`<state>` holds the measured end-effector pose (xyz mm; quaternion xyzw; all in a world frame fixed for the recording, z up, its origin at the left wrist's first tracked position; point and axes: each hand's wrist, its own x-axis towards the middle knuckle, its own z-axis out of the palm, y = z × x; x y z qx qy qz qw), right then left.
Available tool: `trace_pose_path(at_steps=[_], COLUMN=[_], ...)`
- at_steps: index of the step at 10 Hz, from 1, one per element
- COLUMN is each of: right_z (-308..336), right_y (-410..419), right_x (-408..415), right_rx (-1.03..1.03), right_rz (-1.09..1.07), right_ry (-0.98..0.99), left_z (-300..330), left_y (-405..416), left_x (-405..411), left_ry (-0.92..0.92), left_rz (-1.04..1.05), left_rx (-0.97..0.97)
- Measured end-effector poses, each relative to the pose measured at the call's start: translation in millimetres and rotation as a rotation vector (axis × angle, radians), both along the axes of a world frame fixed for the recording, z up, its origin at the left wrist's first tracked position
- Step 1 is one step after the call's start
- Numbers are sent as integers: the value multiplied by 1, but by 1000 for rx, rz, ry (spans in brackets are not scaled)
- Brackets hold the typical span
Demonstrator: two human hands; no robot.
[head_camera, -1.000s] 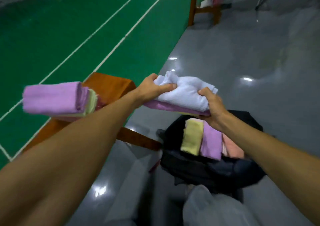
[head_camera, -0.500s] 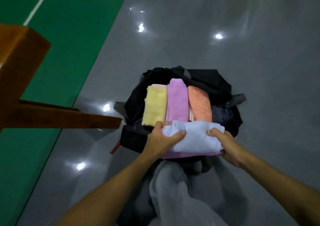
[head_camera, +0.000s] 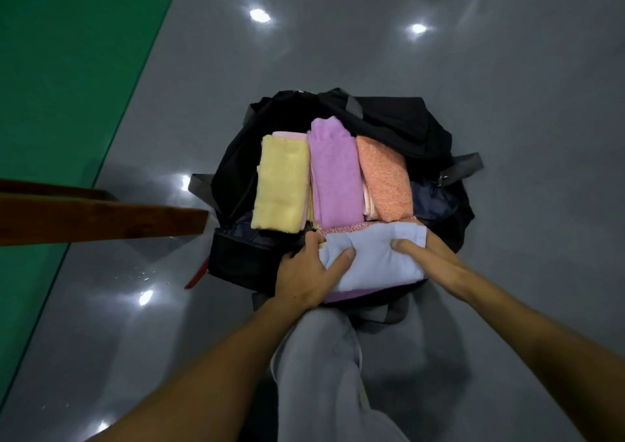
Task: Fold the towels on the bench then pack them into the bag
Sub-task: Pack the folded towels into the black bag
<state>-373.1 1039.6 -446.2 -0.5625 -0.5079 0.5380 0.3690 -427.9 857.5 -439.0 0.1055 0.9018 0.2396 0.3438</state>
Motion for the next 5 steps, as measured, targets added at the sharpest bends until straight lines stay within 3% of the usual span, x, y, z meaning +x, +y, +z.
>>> trace_pose_path(at_steps=[1,3,5], right_z=[-18,-30,-45], right_y=[41,31,27], right_x=[37,35,49], right_rx=[-421,-282,-128], right_rz=[1095,862,881], right_ry=[-481,-336,-354], left_z=[2,-3,-32], left_y=[0,-14,-16], left_x=[-10,-14,-8], left_ry=[-43,-295,-217], left_rz=[-50,77,190], left_rx=[-91,28,141])
